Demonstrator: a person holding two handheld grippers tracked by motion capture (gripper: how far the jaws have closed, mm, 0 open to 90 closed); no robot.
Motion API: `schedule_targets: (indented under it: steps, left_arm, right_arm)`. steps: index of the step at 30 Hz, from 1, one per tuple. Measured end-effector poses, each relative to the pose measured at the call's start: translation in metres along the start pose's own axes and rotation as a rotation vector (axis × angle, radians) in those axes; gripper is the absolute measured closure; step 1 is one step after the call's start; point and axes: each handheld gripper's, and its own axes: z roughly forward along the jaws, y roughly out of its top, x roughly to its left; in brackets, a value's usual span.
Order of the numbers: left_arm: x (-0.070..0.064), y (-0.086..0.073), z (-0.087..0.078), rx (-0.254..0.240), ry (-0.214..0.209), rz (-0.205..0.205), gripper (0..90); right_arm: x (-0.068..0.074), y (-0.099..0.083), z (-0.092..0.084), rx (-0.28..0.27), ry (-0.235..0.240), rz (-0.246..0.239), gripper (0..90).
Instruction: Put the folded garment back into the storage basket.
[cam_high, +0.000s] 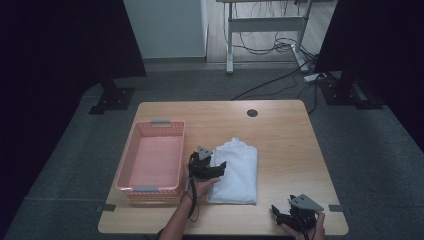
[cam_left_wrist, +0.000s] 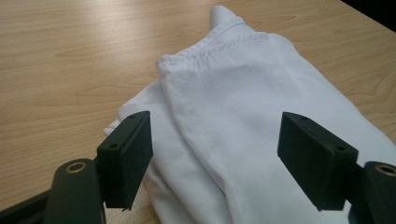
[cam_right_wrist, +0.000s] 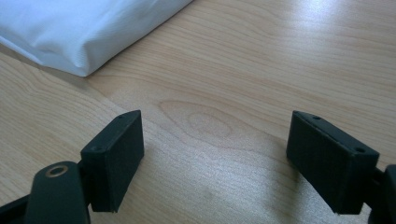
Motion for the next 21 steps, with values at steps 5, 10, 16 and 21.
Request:
schedule_targets:
  steps: [5,10,16,21]
  left_arm:
    - [0.002,0.004,0.007,0.009,0.002,0.0,26.2]
    - [0.006,0.008,0.013,0.02,0.005,-0.012,26.1]
    - [0.009,0.01,0.021,0.031,0.011,-0.02,25.0]
    - [0.01,0.011,0.024,0.038,0.012,-0.018,24.0]
  right_arm:
    - [0.0,0.0,0.0,0.001,0.0,0.0,19.0]
    - [0.0,0.0,0.0,-0.001,0.001,-0.001,19.0]
    - [0.0,0.0,0.0,-0.001,0.002,-0.002,19.0]
    - [0.0,0.0,0.0,-0.002,0.008,-0.007,19.0]
